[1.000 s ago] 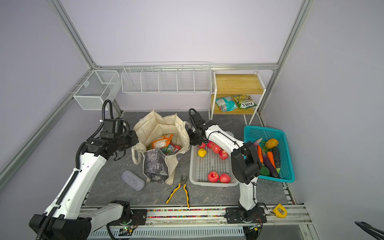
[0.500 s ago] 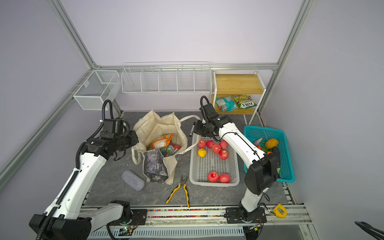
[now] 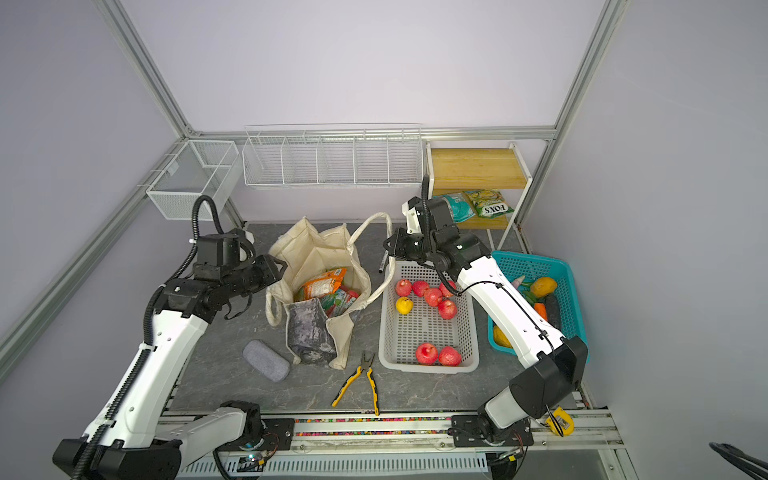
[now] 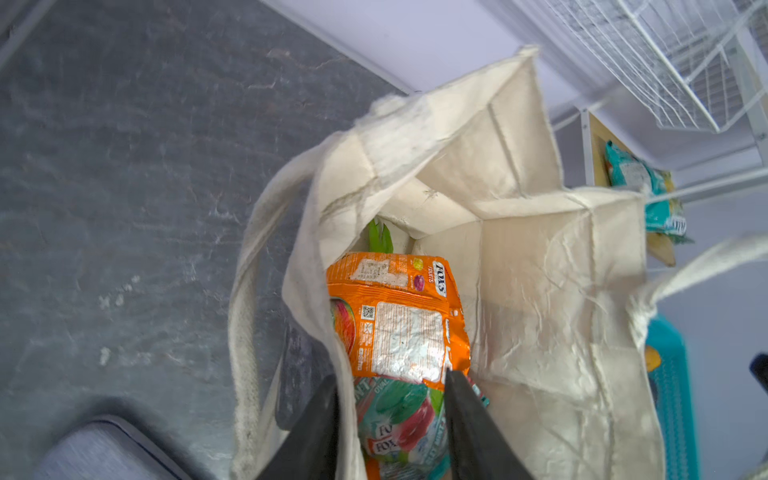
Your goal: Place the food into the grocery bag and tie it
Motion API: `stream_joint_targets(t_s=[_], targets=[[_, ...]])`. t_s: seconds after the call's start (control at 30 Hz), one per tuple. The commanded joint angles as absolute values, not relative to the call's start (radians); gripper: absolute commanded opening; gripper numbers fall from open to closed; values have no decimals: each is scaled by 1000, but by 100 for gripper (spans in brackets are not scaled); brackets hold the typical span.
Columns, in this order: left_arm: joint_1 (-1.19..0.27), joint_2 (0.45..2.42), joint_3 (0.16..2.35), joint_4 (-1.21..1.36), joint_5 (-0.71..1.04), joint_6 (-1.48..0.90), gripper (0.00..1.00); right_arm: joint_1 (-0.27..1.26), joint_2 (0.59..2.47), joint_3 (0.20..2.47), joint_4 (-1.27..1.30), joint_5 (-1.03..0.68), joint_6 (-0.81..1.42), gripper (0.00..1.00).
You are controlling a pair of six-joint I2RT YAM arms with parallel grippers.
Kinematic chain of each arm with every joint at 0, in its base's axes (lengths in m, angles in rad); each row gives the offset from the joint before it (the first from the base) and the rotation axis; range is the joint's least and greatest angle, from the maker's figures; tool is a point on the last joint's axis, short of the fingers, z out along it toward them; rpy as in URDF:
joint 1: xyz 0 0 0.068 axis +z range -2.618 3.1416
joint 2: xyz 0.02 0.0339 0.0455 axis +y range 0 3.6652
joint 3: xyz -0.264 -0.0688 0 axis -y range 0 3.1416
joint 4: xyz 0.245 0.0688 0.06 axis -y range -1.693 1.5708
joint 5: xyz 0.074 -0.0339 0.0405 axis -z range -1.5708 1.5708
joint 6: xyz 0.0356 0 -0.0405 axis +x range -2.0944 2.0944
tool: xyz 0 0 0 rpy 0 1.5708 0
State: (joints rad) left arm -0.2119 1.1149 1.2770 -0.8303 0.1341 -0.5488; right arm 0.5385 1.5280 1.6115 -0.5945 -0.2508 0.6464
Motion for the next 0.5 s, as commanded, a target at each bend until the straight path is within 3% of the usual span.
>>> stream_joint_targets(t_s=[0.0, 0.1, 0.13, 0.17, 0.27, 0.37, 0.47], targets=[[-210, 1083, 1341, -874, 75, -575, 57, 539, 1492, 1595, -569, -262, 625, 7], [-210, 1074, 1392, -969, -21, -600, 72, 535, 1476, 1588, -562, -242, 625, 7], [-210, 1066, 1406, -999, -61, -616, 82, 531, 1472, 1588, -562, -241, 623, 7], [-209, 1055, 1417, -1033, -114, -641, 84, 529, 1468, 1588, -561, -241, 623, 7], [-165, 1014, 1422, -1114, -214, -724, 83, 519, 1463, 1592, -564, -248, 616, 7], [19, 961, 1370, -1141, -131, -778, 77, 511, 1457, 1598, -574, -253, 611, 7], [68, 940, 1311, -1158, -128, -813, 75, 495, 1443, 1599, -581, -248, 607, 7]])
